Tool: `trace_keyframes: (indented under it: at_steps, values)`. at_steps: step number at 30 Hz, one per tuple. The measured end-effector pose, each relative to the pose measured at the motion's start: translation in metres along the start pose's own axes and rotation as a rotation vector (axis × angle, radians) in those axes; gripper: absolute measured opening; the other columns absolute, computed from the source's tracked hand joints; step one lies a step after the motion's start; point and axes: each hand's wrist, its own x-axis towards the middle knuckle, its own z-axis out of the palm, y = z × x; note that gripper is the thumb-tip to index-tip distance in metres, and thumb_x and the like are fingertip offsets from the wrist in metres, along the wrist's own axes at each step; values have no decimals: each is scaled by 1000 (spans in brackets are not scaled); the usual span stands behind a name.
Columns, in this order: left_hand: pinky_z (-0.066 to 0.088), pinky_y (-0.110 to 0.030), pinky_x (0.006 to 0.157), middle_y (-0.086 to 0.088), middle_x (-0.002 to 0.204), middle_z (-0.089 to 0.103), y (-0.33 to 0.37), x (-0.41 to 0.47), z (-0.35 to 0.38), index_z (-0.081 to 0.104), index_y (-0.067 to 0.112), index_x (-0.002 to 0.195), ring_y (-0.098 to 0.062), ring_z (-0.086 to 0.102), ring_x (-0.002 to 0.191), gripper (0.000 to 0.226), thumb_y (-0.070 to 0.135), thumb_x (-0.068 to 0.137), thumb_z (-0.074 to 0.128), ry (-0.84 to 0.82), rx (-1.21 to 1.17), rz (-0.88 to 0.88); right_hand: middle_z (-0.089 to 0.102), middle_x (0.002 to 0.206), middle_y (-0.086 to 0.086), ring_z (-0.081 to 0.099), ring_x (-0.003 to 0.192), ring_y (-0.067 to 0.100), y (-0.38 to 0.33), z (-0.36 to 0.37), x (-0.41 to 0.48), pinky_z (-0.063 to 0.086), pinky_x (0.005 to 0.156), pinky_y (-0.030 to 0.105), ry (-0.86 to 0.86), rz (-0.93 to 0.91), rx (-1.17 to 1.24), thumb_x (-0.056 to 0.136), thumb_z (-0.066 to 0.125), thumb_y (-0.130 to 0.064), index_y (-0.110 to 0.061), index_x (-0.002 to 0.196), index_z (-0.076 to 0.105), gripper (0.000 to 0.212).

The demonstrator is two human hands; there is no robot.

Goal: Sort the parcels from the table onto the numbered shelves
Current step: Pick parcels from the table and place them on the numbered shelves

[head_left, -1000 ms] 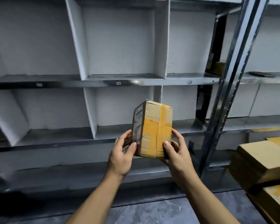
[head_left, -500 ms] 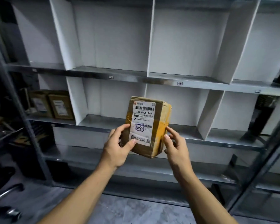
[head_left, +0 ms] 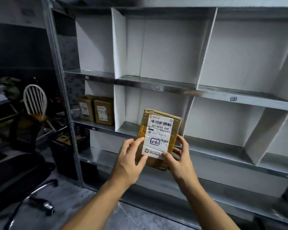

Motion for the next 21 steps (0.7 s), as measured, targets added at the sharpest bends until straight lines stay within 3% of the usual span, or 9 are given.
trace_keyframes:
  at_steps: [5,10,13,18,21]
  values:
    - [29,4,78,10,135,35,-21,5,0,40,31,145,1,39,113,59,32,91,65,9,56,-26,56,114,-21,57,93,-9,8,23,22,54,68,17,10,5,-49,87,76,-31,-50,141,24,78]
    - [38,-9,92,13,136,32,-54,32,8,36,36,145,-5,46,117,63,30,90,66,-3,64,-32,58,115,-15,60,101,1,25,46,64,60,84,35,38,-2,-50,87,76,-27,-46,142,24,79]
    - [46,-21,97,14,137,34,-73,60,19,36,41,143,-6,48,118,64,29,89,67,0,57,-43,56,109,-24,60,101,0,34,54,100,58,84,33,53,-13,-51,86,77,-27,-49,140,22,80]
    - [36,-11,92,15,138,36,-101,116,46,36,41,144,-3,45,119,66,29,88,69,-13,106,-66,56,108,-23,59,96,-4,49,63,168,54,70,19,58,-6,-35,87,76,-21,-42,141,23,78]
    - [41,-14,95,14,140,35,-124,148,57,36,42,144,-3,45,120,65,31,88,68,-40,123,-65,54,107,-25,58,96,-4,58,63,209,54,73,19,34,-1,-50,87,76,-22,-44,141,22,79]
